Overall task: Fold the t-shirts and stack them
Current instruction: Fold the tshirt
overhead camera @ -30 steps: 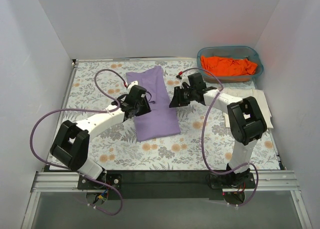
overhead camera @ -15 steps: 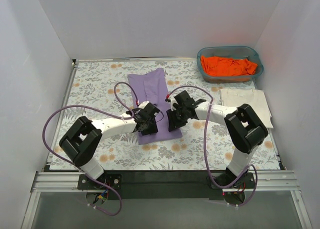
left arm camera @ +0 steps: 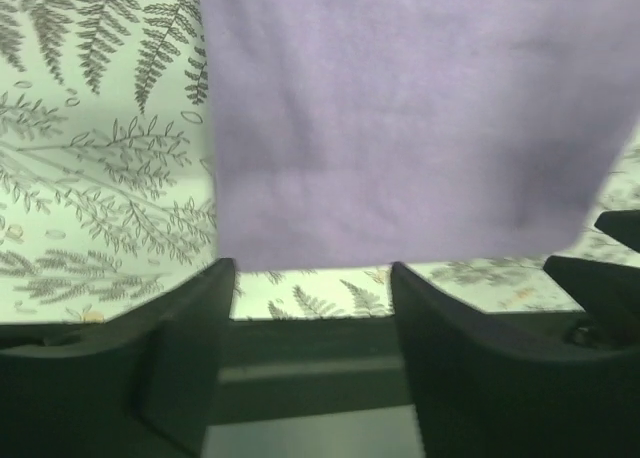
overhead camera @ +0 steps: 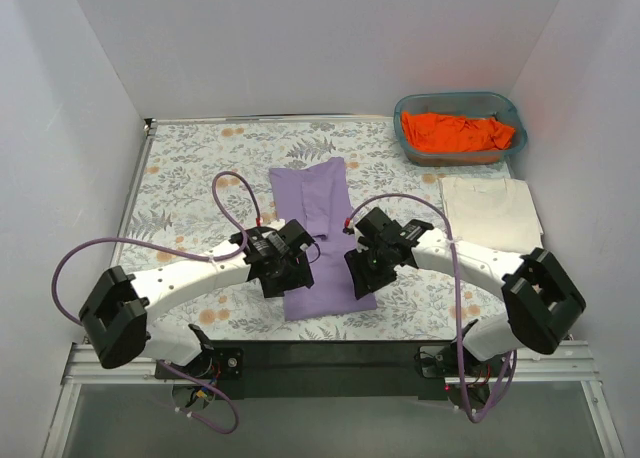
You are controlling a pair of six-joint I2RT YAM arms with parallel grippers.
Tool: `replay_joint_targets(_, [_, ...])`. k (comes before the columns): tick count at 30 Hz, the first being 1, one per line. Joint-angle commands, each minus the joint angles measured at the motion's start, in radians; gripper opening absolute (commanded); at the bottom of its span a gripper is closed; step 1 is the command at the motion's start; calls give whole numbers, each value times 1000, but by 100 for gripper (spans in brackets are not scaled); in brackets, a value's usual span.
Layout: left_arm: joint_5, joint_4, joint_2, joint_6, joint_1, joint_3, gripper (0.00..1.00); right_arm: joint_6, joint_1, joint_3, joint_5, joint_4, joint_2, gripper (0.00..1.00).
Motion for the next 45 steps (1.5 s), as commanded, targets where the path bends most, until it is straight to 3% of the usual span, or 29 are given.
replay_joint_targets(1, [-44,-166,-76,-116,2,54,62,59,0,71,109,-162,-88,48])
replay_joint_targets(4, [-6,-160,-99,-141,4,-11,69,99,1,54,156,-196,-109,50])
replay_joint_targets(11, [16,-99,-88,-145,2,-104,69,141,0,-21,146,-167,-97,49])
replay_joint_targets(33, [40,3,25,-70,-4,-104,65,158,4,-112,119,-9,35,43])
replay_joint_targets(45, [67,24,24,-47,-15,-146,65,162,36,-110,168,-24,75,38])
